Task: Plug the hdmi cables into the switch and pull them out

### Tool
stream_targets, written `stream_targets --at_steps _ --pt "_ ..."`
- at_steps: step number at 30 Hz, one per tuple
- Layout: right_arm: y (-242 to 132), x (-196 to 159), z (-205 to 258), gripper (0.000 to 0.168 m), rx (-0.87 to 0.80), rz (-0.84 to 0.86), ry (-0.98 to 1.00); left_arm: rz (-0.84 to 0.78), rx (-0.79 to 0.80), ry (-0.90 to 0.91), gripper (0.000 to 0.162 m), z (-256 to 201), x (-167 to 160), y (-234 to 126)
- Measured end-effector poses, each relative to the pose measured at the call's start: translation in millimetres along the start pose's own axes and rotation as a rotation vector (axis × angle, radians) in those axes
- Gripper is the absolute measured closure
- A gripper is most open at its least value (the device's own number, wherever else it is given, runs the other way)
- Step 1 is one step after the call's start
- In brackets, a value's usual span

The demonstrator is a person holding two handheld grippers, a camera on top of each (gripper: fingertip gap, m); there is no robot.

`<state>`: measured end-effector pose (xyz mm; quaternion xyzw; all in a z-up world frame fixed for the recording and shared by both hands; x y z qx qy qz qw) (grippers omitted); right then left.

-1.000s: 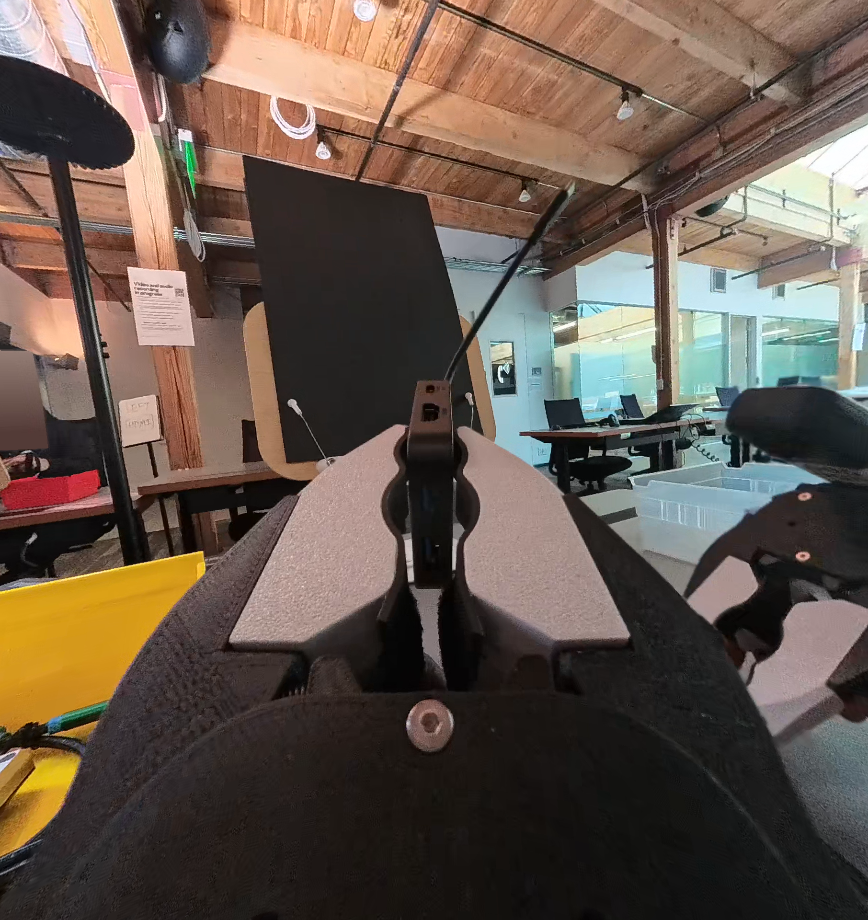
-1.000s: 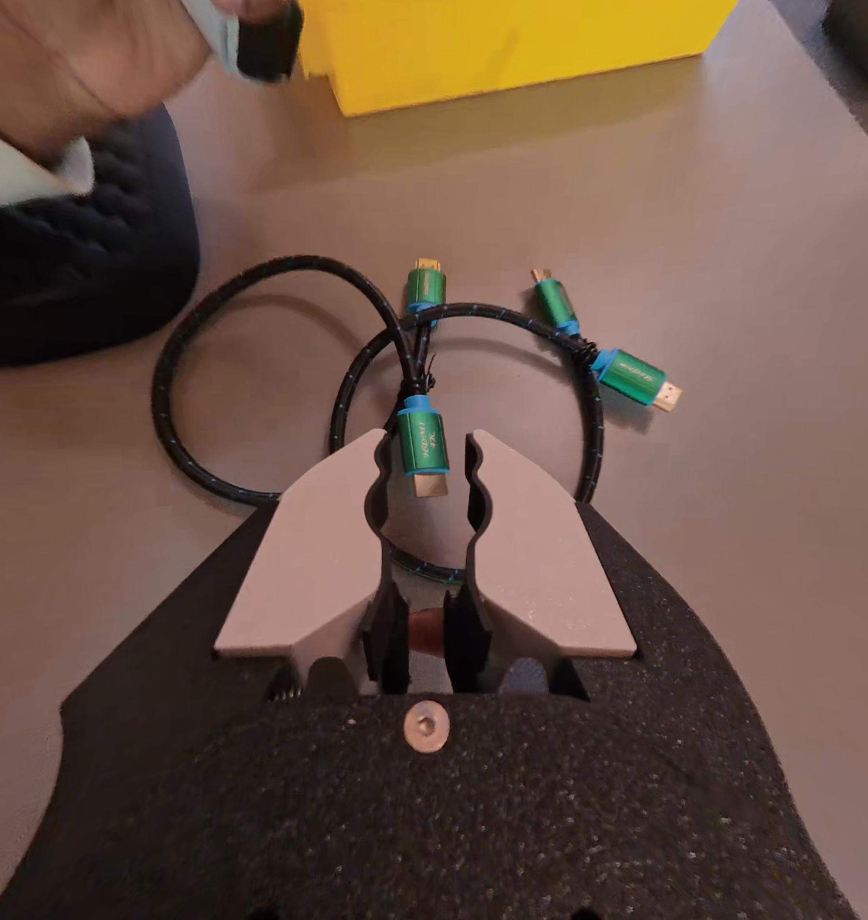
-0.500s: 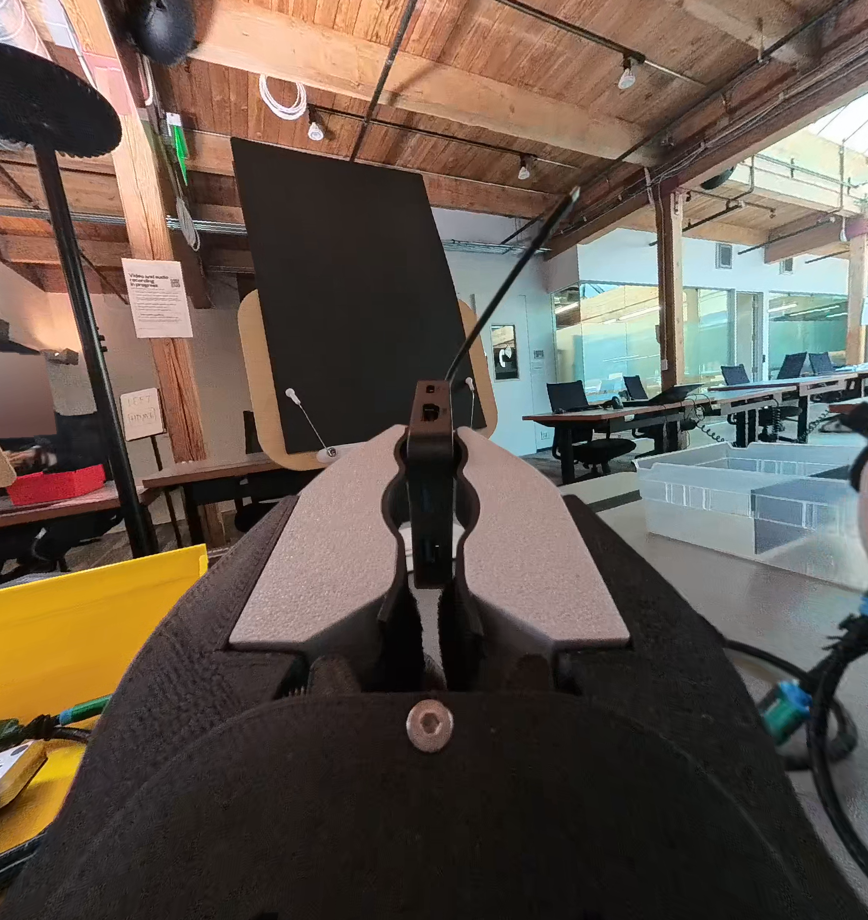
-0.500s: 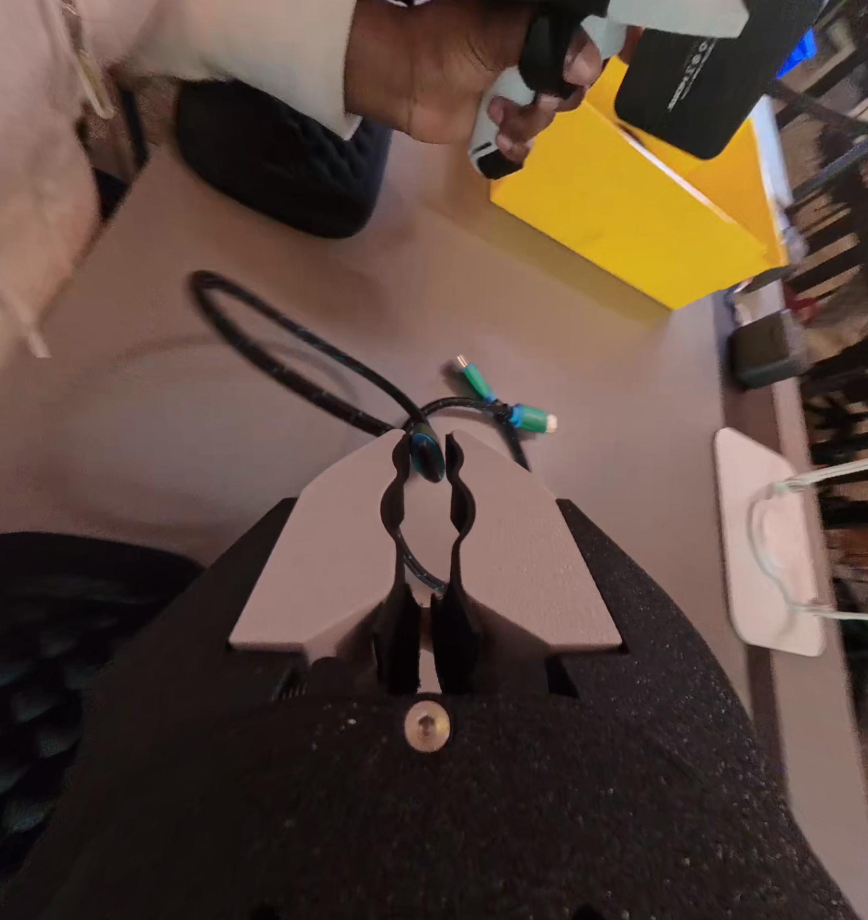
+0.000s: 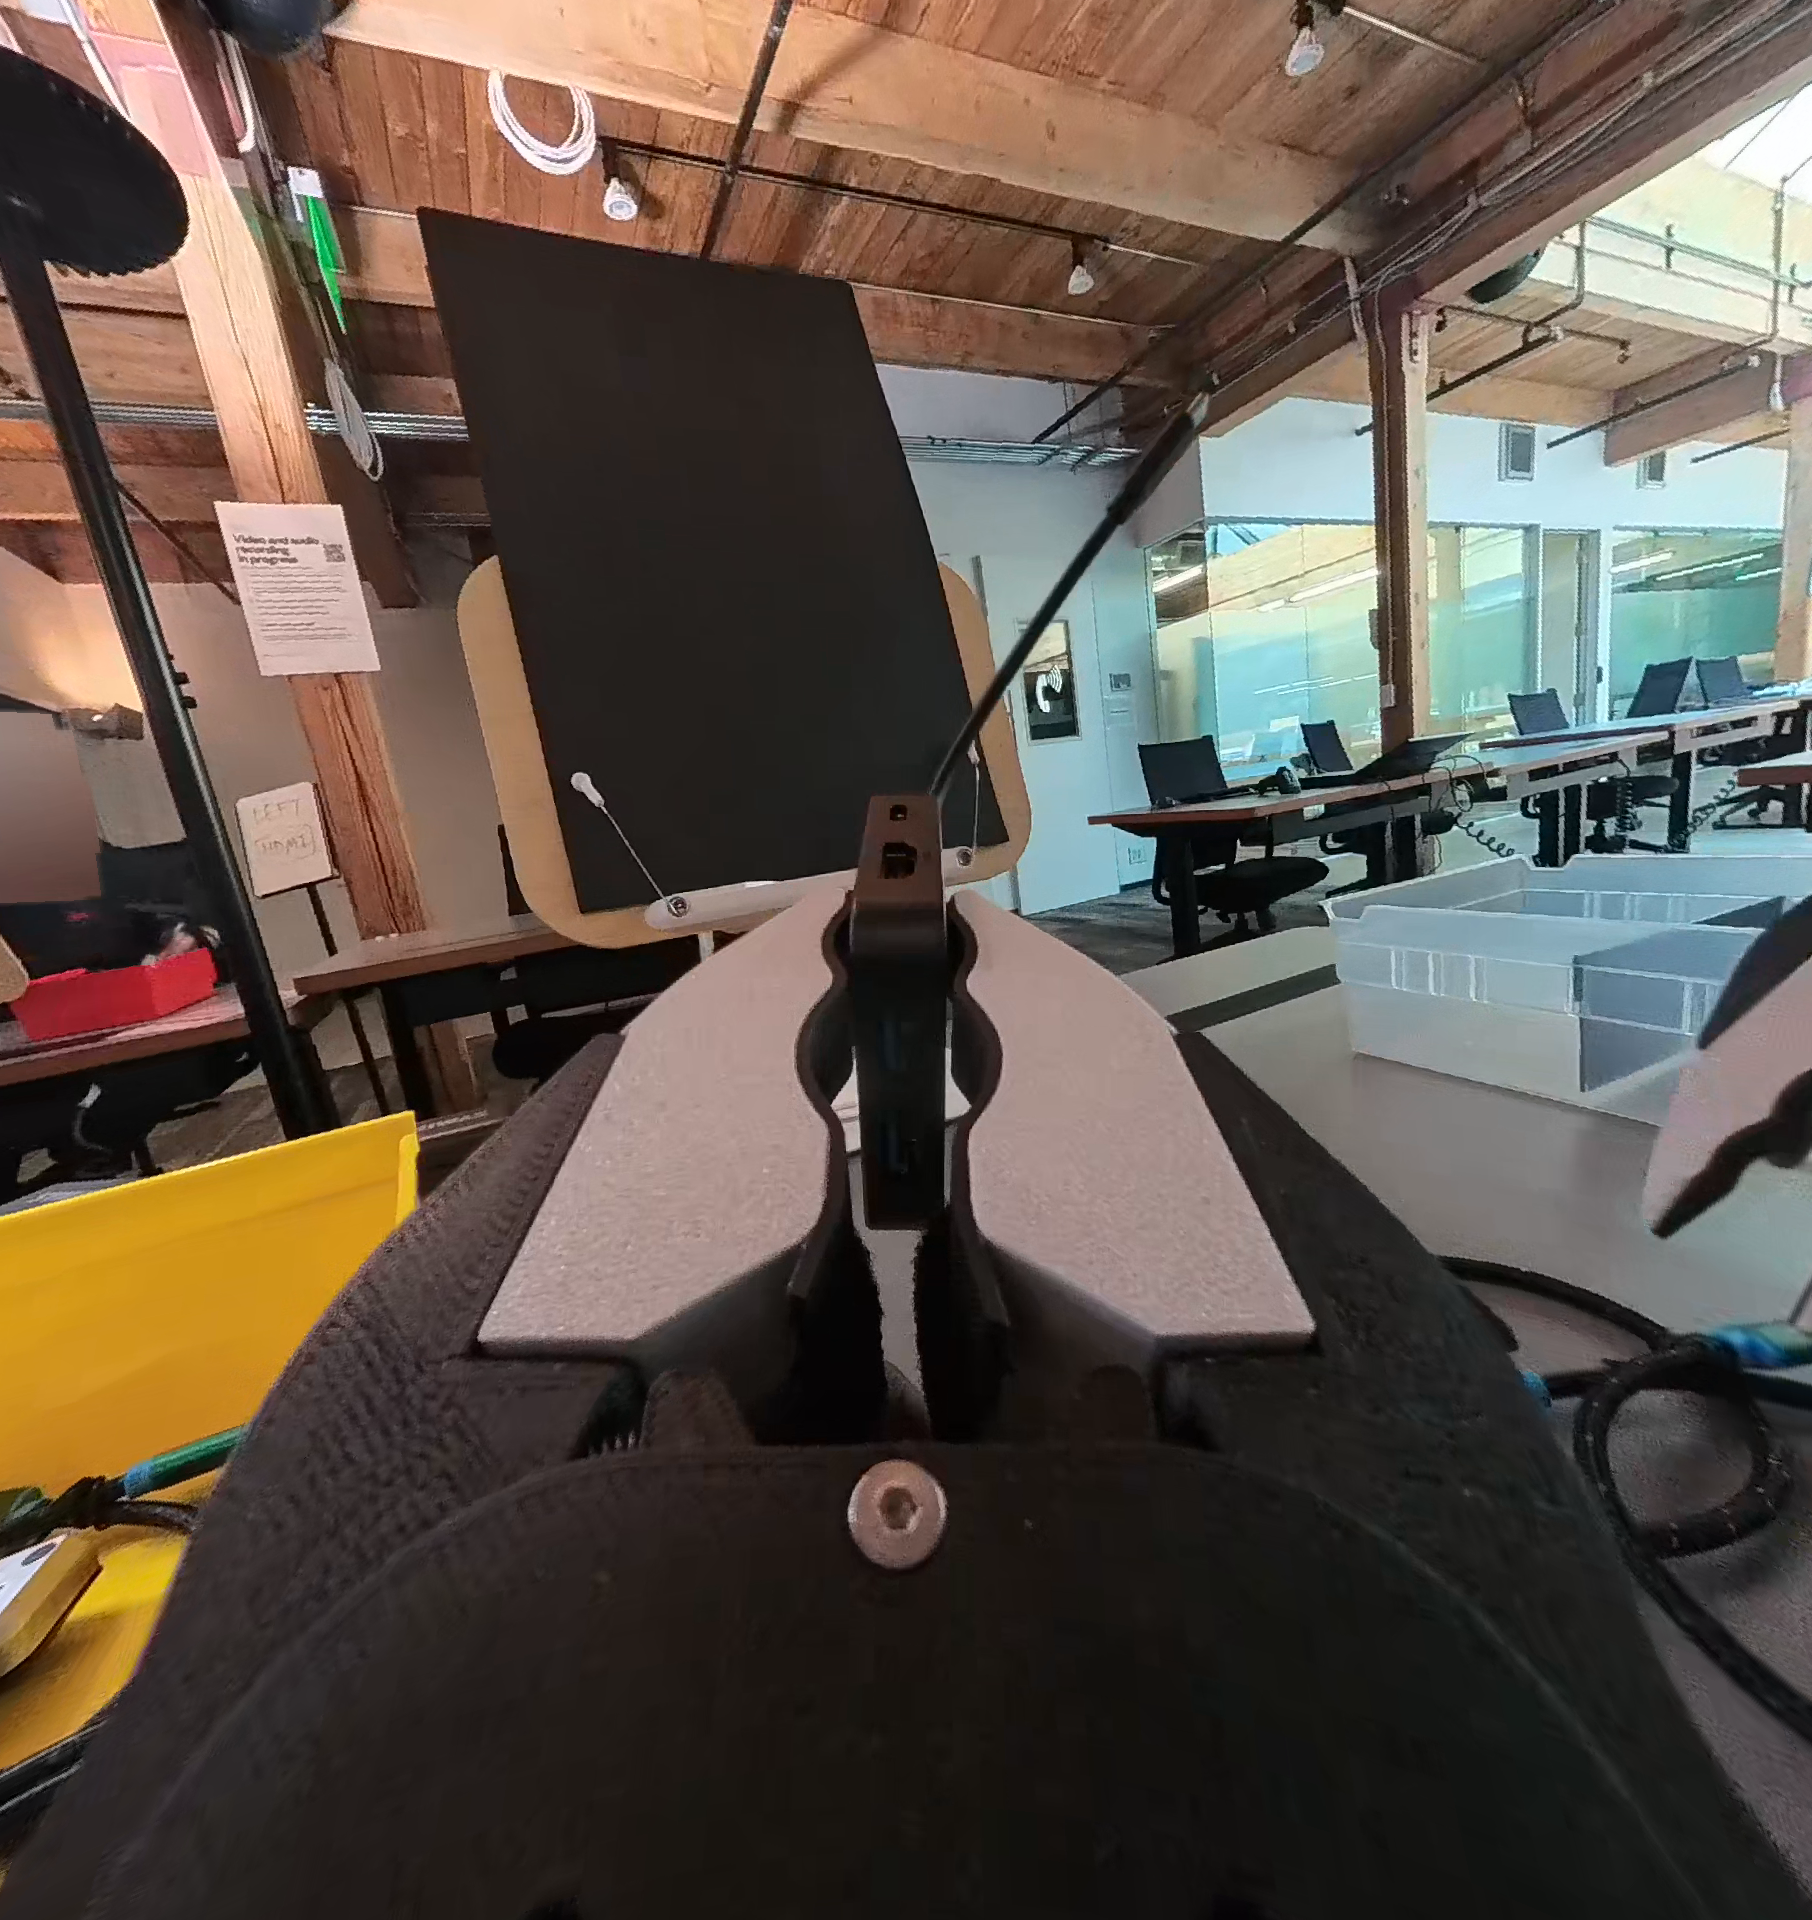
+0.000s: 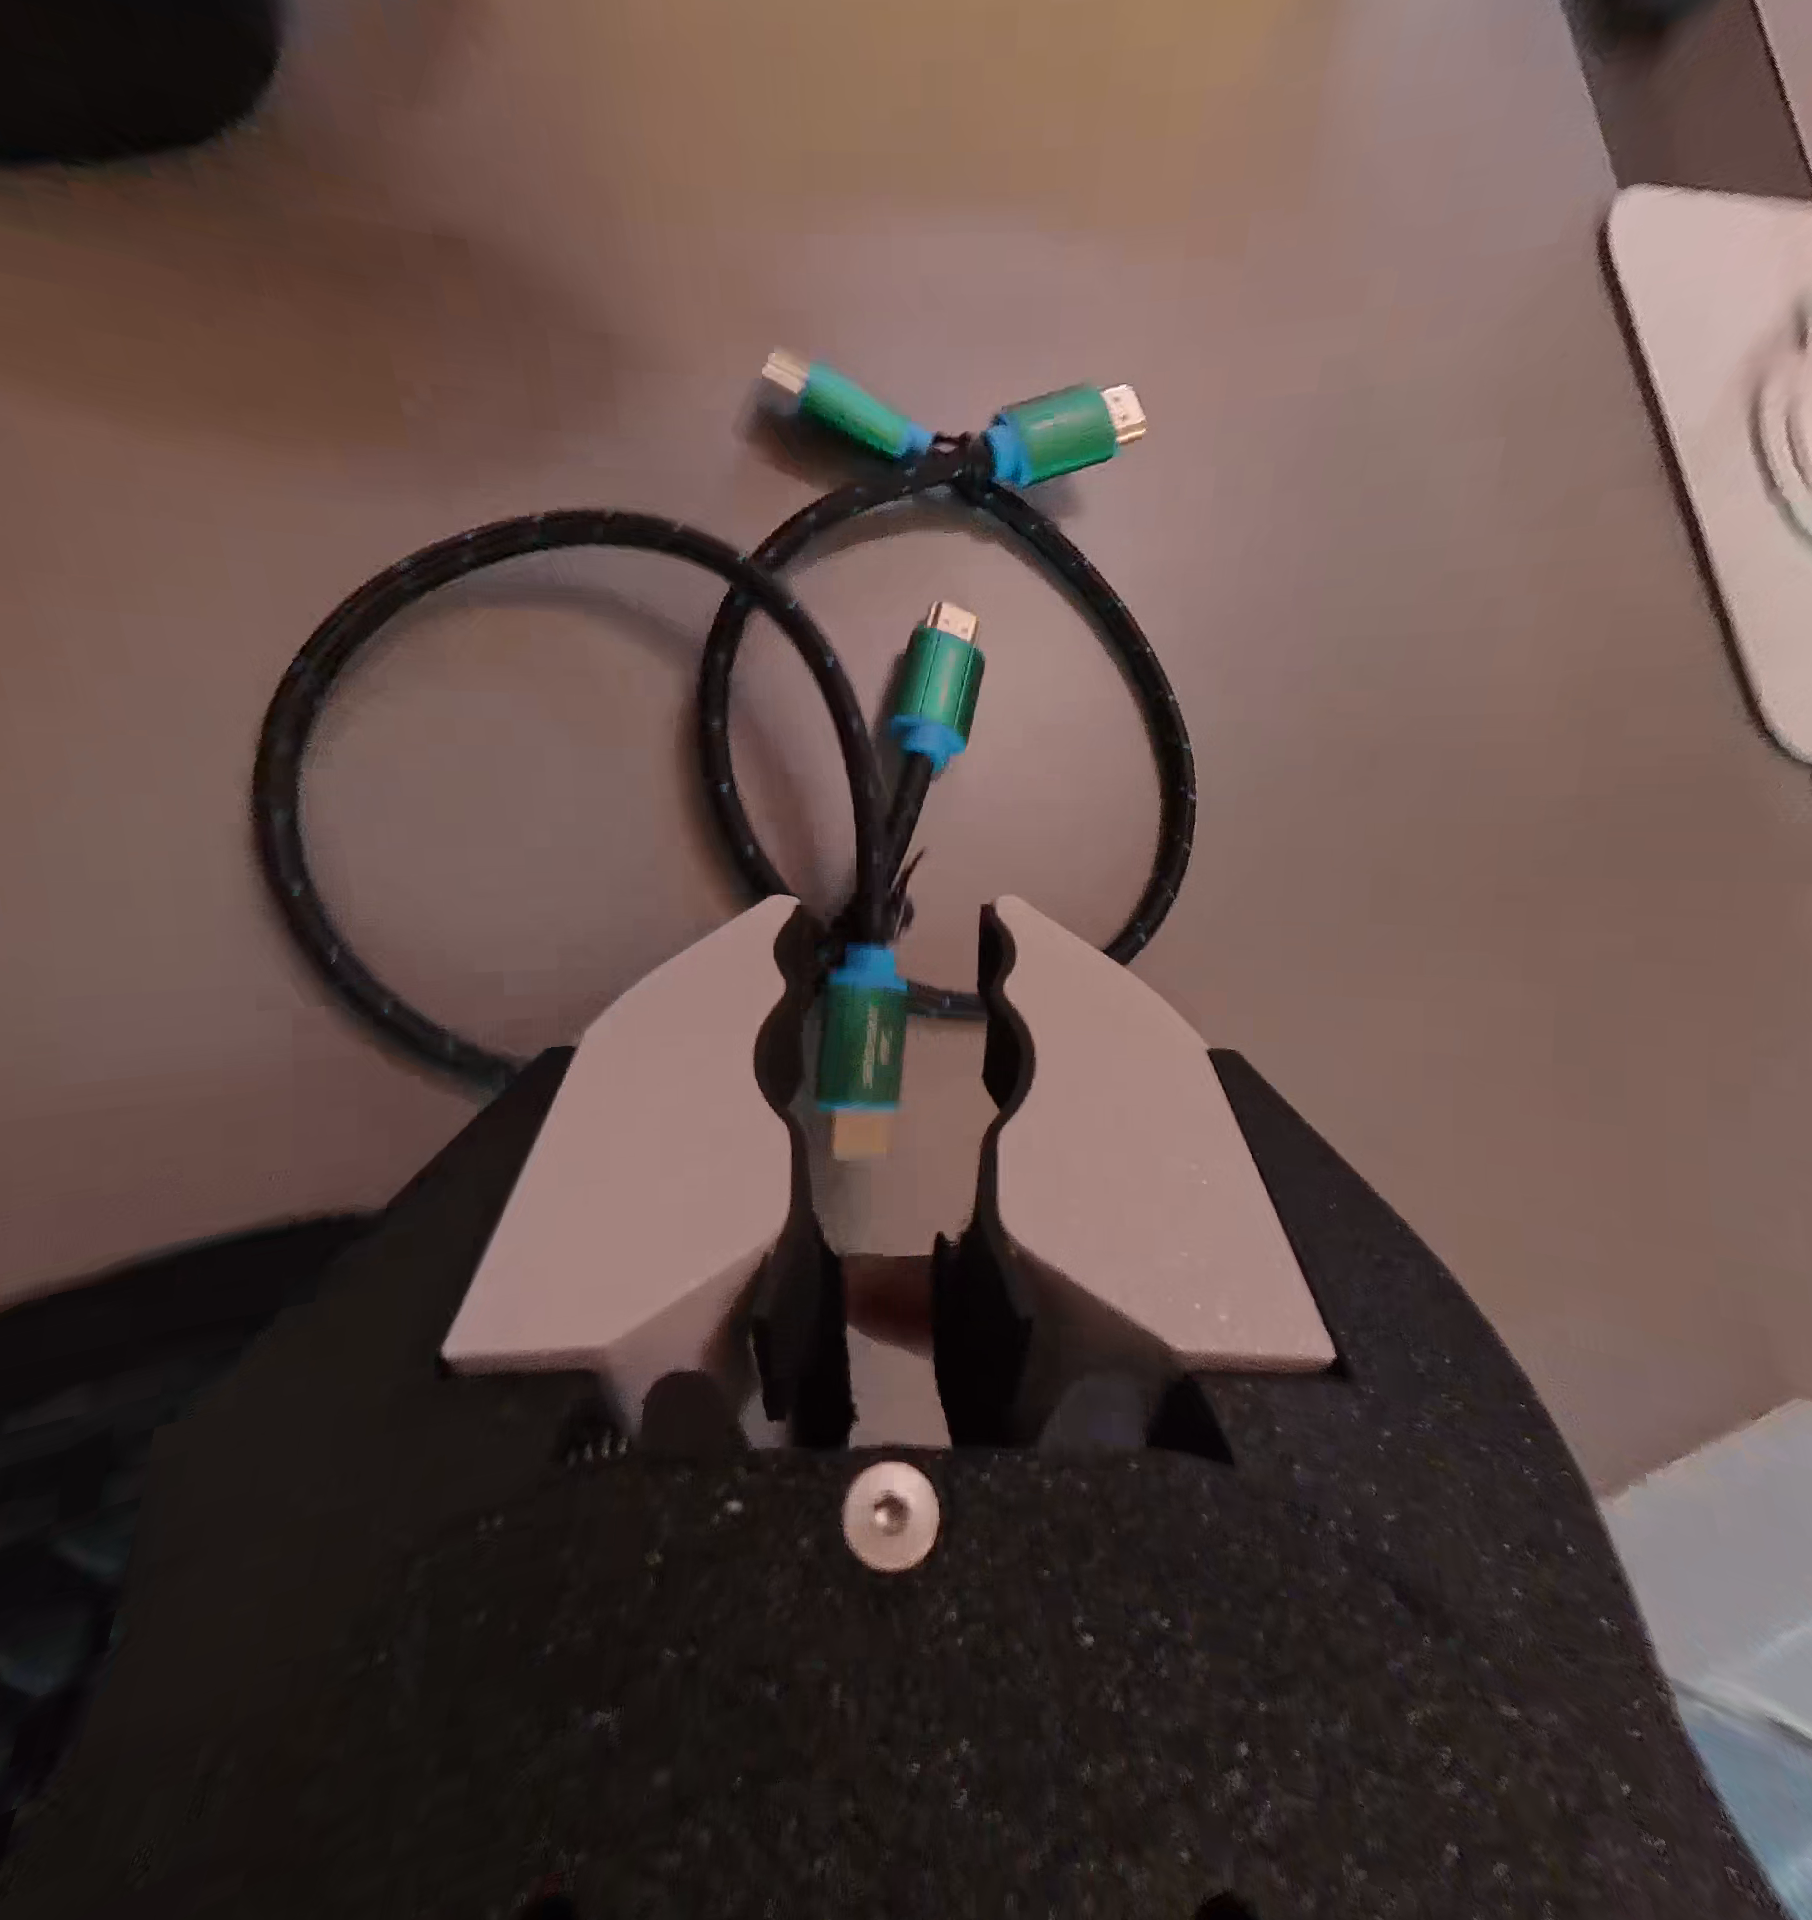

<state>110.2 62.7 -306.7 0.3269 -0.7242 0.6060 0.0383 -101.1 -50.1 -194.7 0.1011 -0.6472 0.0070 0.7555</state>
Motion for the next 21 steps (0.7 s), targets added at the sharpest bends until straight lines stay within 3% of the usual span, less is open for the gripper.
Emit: stream_targets --at_steps 4,7,12,14,21 --pt "27 12 0 0.127 0.070 0.031 0.115 0.018 -0.009 0.001 0.148 -1 -3 2" --pt "46 7 1 0.155 0.052 0.144 0.045 0.024 0.000 0.012 0.148 0 -4 2" --pt "5 32 25 0.158 0.026 -0.117 -0.353 0.021 0.000 -0.001 0.148 1 -4 2" --pt "-13 43 34 0.158 0.043 -0.221 -0.422 0.020 -0.007 -0.007 0.148 0 -4 2" --pt "-9 43 37 0.158 0.025 -0.170 -0.493 0.023 -0.002 0.010 0.148 -1 -4 2"
Point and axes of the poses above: each gripper's, where its closed fingertips meet, y out along the fingers, x out of its top, z = x × y across the jaws, the point moved 3 cm from there along -y, back along the fingers, and after that the axes turned 14 degrees about z, right-handed, at the moved point
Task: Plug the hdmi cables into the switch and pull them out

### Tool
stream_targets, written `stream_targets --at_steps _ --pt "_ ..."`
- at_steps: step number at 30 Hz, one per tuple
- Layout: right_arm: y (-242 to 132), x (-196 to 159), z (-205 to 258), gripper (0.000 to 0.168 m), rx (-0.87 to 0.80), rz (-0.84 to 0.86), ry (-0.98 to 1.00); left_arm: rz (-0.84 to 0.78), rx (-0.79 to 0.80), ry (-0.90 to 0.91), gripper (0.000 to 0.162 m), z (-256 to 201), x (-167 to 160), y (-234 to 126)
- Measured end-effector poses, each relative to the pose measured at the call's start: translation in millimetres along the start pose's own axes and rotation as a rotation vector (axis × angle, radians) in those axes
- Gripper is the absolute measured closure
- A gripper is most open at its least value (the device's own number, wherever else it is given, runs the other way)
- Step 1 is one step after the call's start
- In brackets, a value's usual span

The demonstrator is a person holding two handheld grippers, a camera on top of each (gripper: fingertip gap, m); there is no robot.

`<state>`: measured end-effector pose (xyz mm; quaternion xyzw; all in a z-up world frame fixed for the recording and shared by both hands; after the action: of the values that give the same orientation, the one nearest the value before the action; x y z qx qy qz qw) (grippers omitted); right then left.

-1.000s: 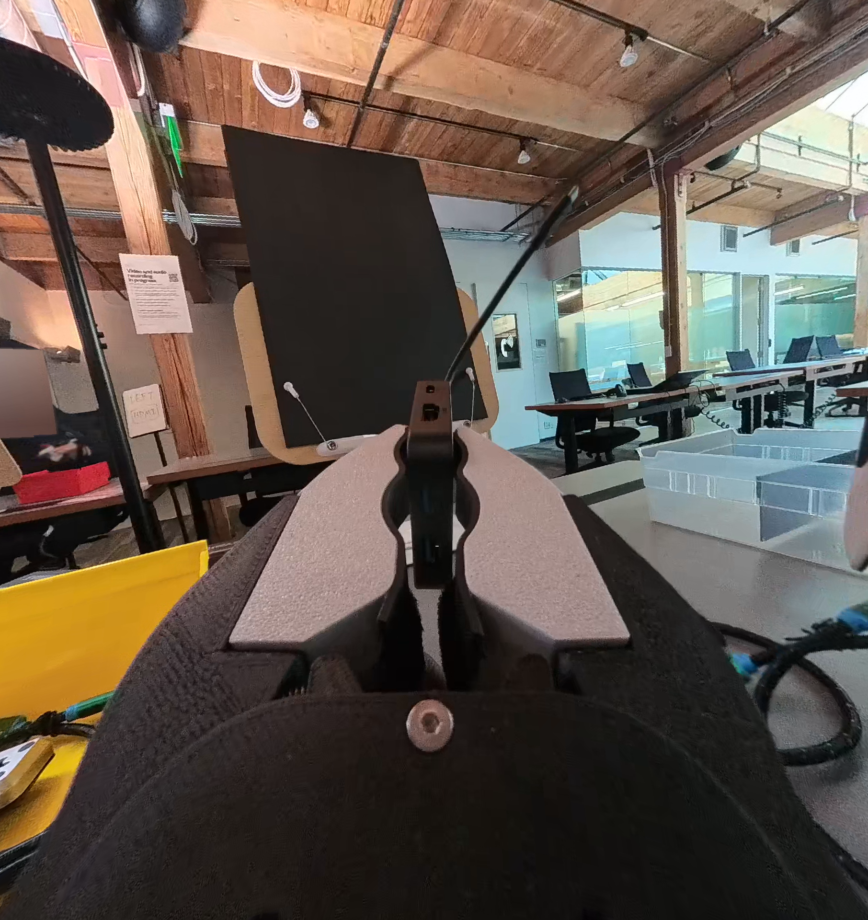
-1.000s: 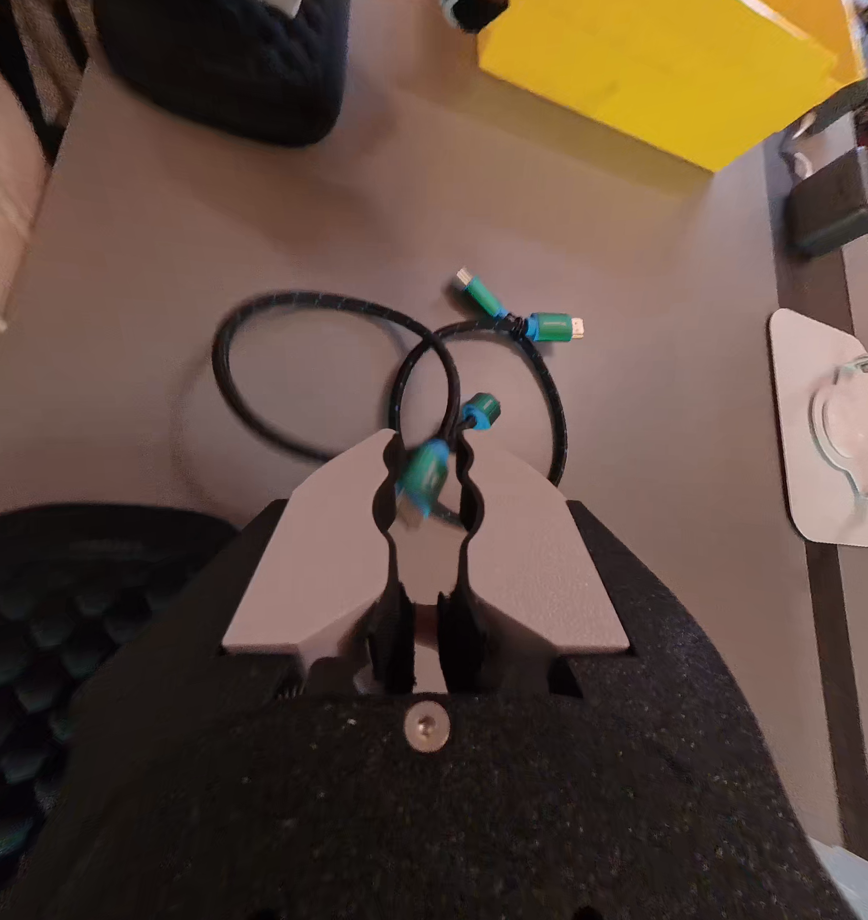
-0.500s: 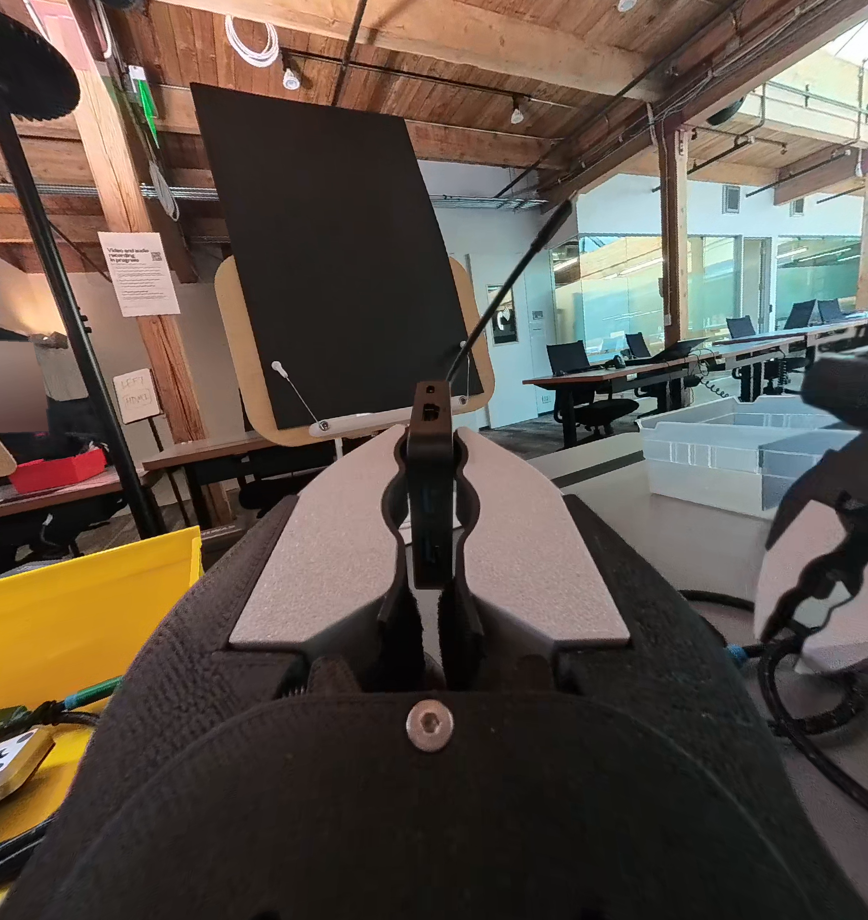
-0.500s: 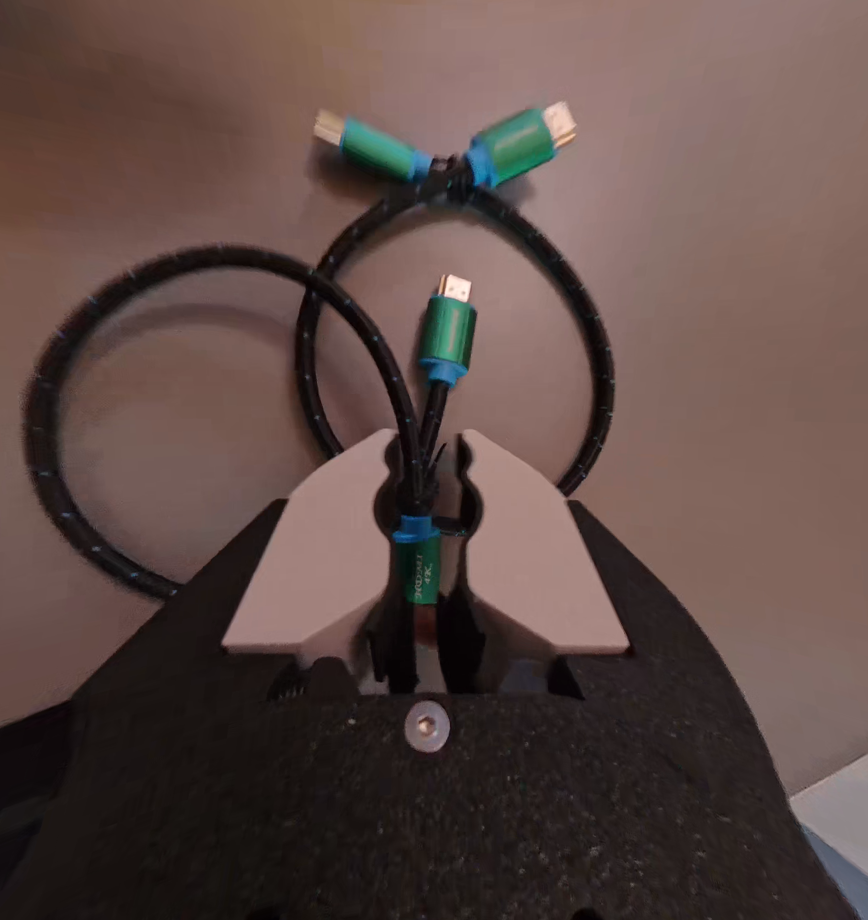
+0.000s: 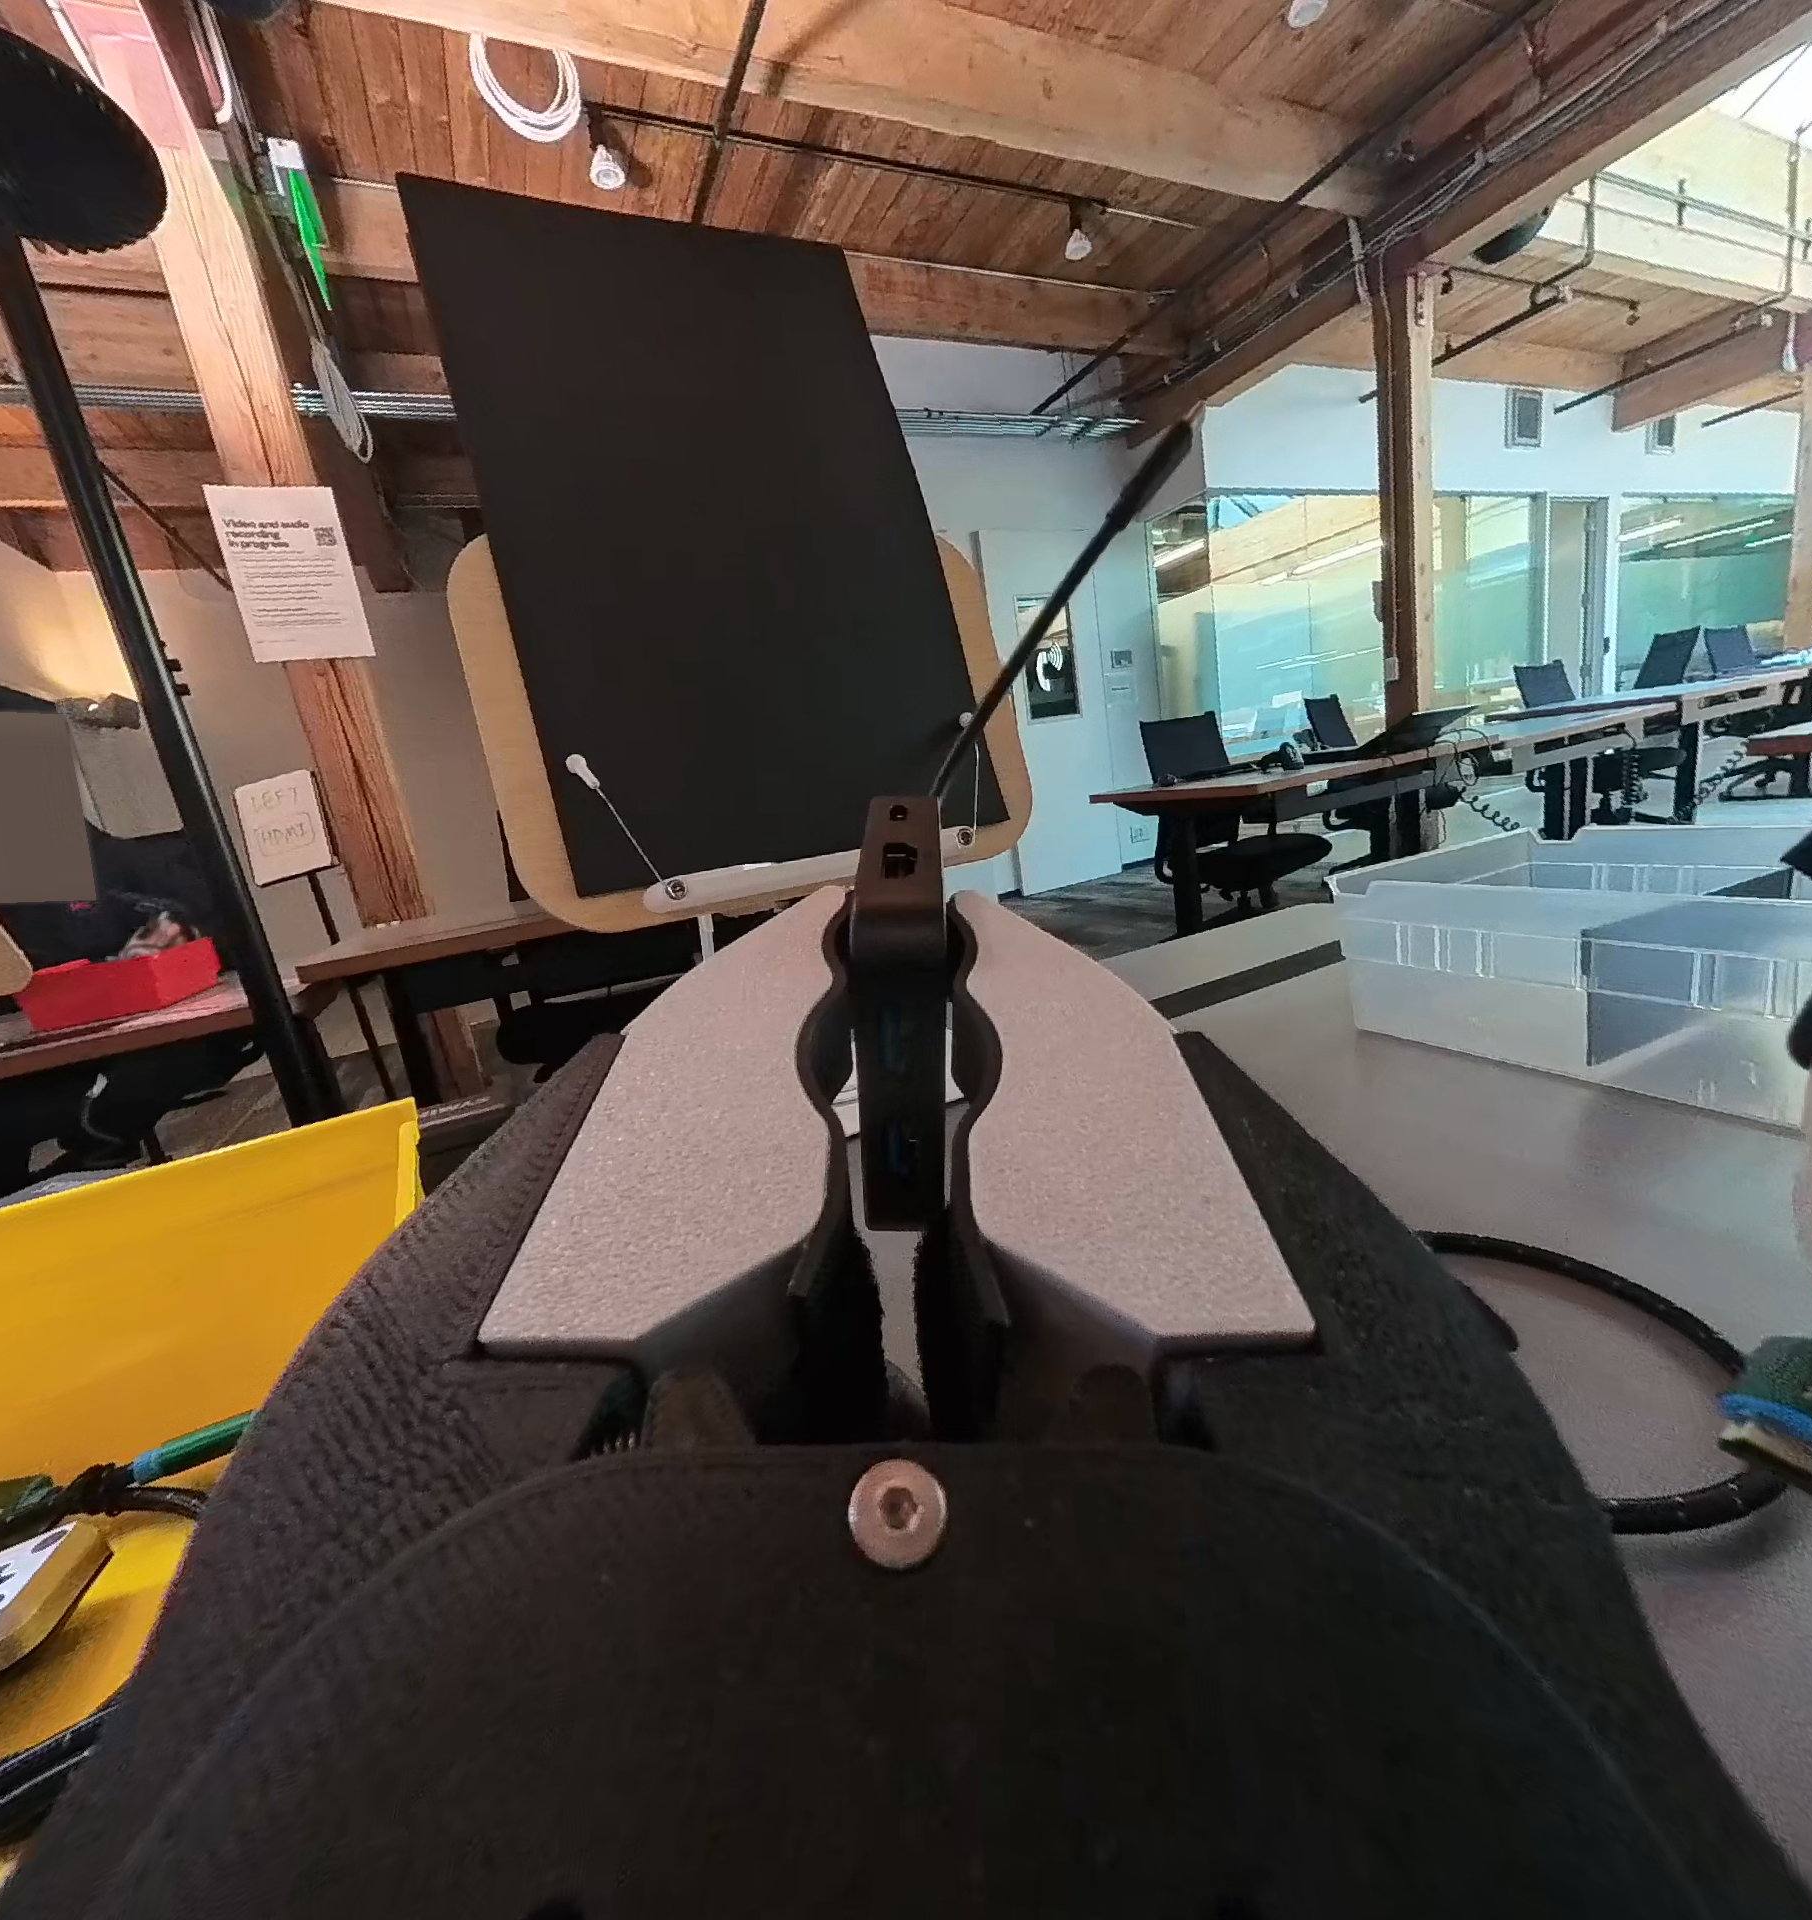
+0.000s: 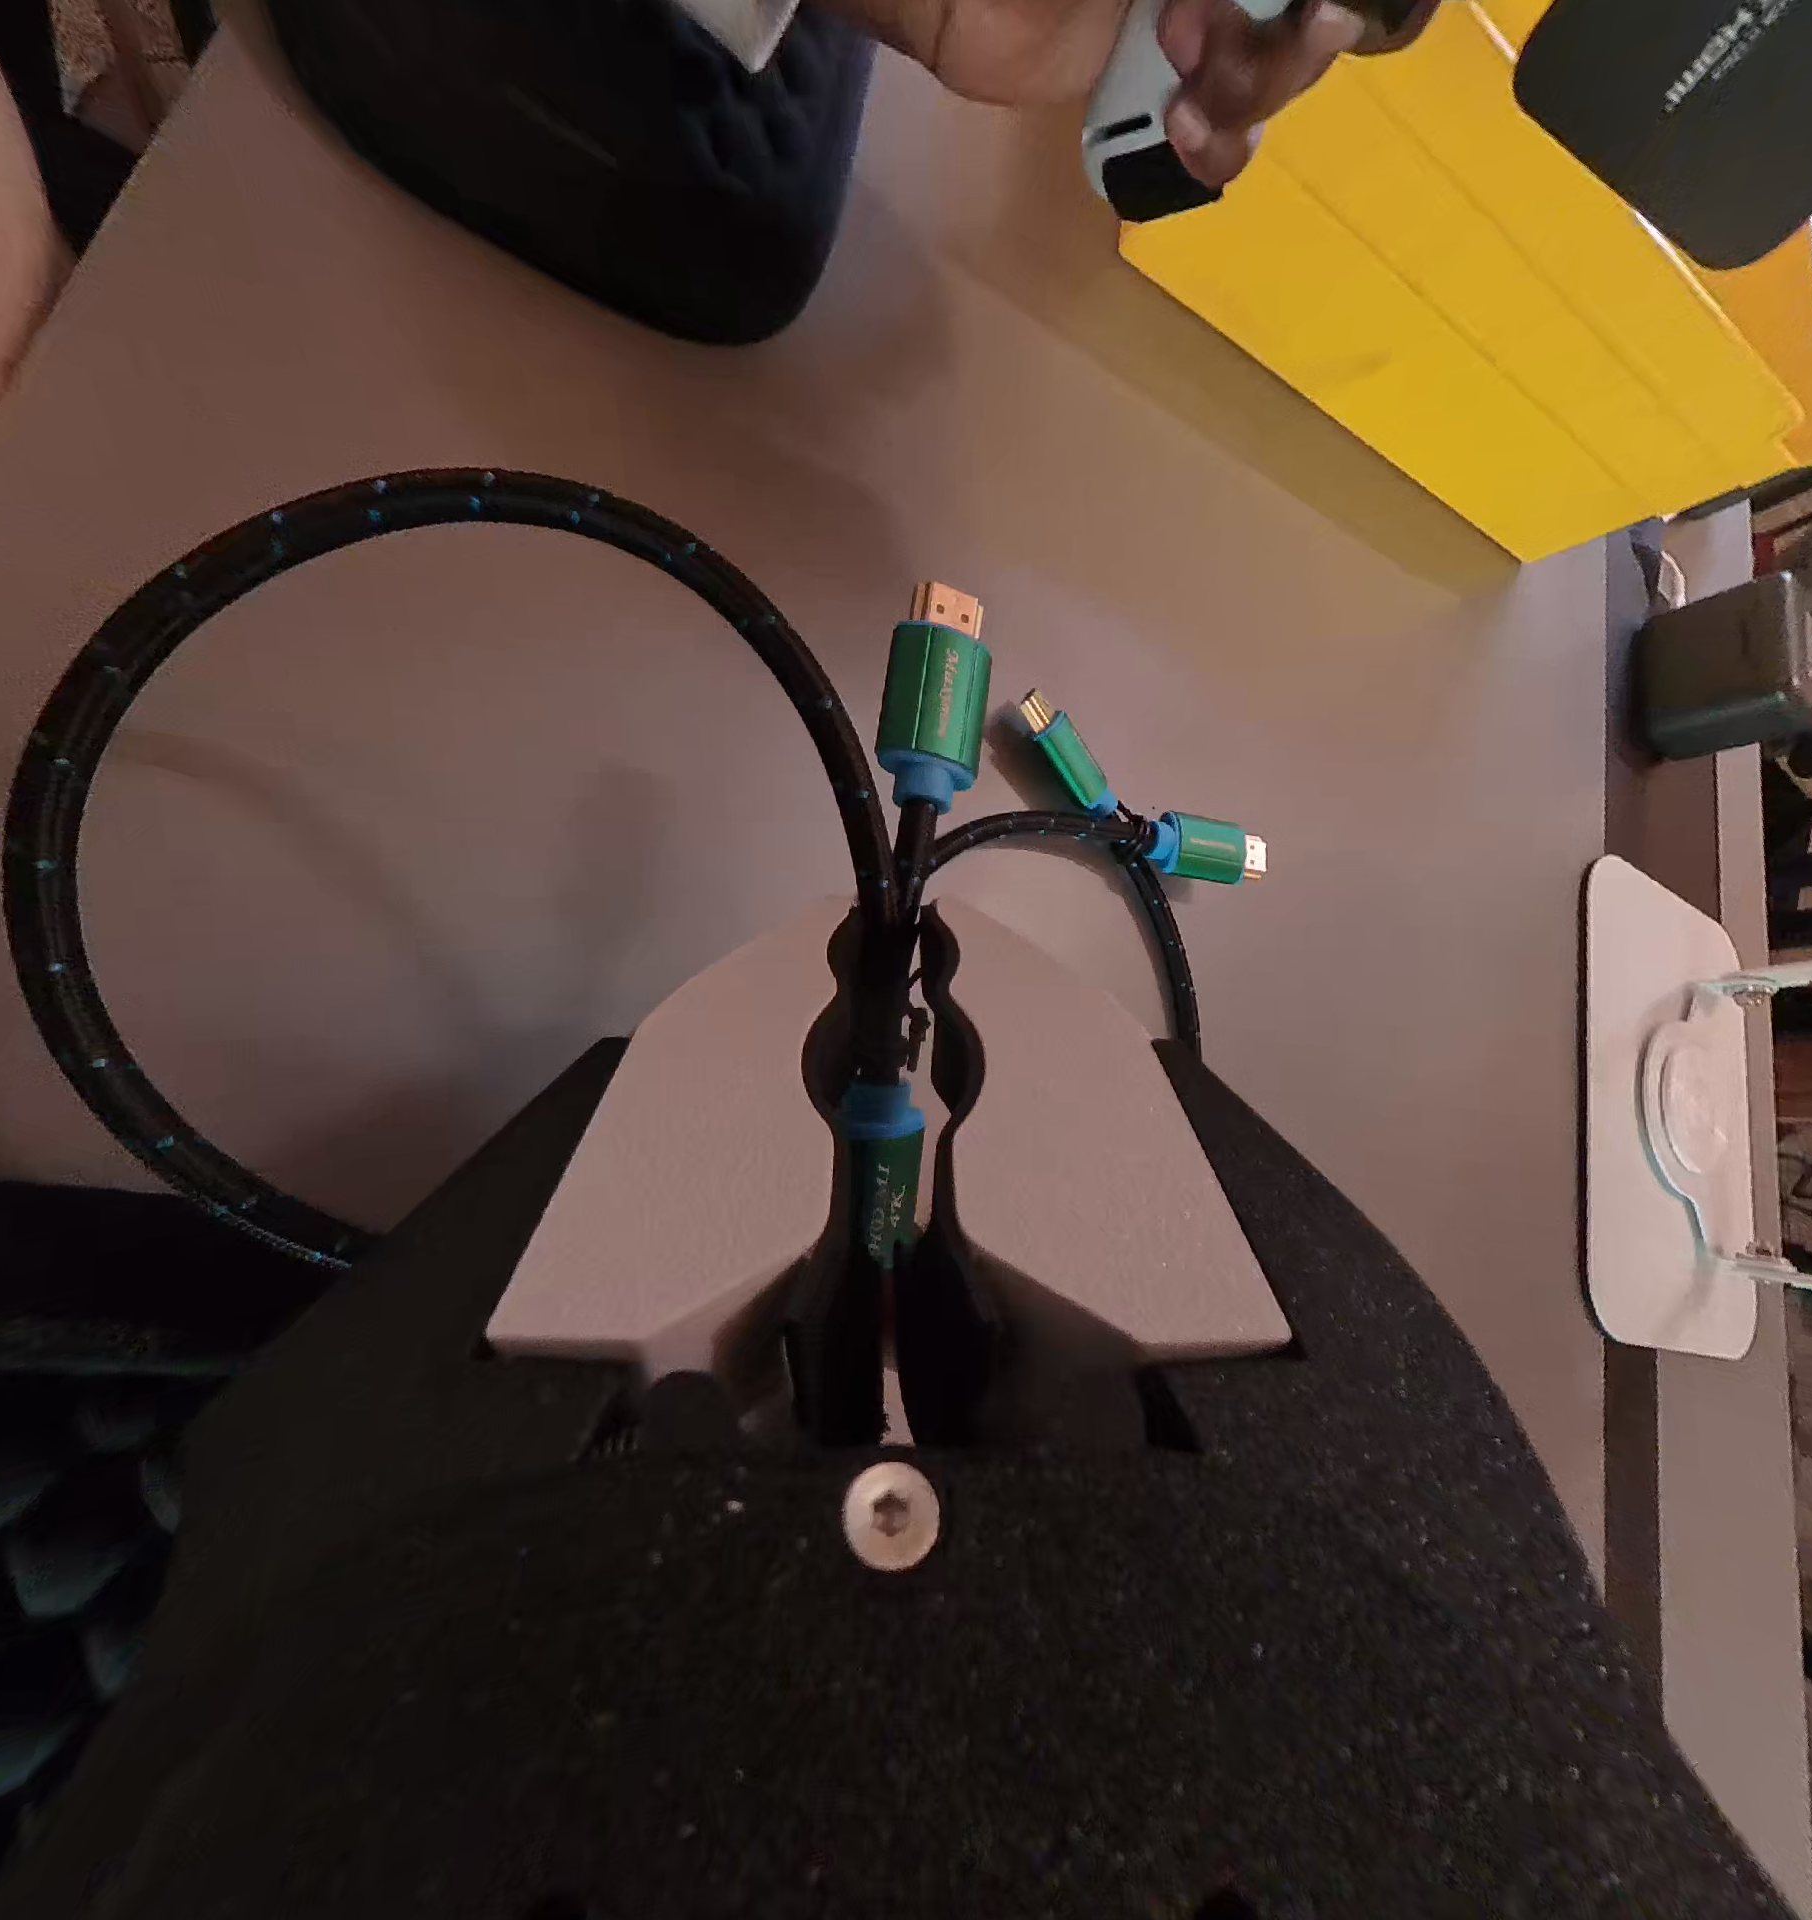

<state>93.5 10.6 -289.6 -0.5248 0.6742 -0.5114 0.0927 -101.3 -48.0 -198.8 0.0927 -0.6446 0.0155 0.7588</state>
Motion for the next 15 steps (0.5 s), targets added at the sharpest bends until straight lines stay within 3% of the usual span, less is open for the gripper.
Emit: stream_targets --at_steps 15 --pt "-9 -19 -21 0.159 -0.142 0.080 0.133 0.009 -0.002 0.031 0.148 -3 -1 1"
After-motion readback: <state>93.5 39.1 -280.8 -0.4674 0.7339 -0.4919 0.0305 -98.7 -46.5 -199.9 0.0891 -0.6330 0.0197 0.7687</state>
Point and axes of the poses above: each gripper's, where its closed fingertips meet, y out along the fingers, x out of its top, z = x × y across the jaws, the point moved 3 cm from there along -y, back along the fingers, and after that the axes turned 14 degrees about z, right-handed, at the moved point
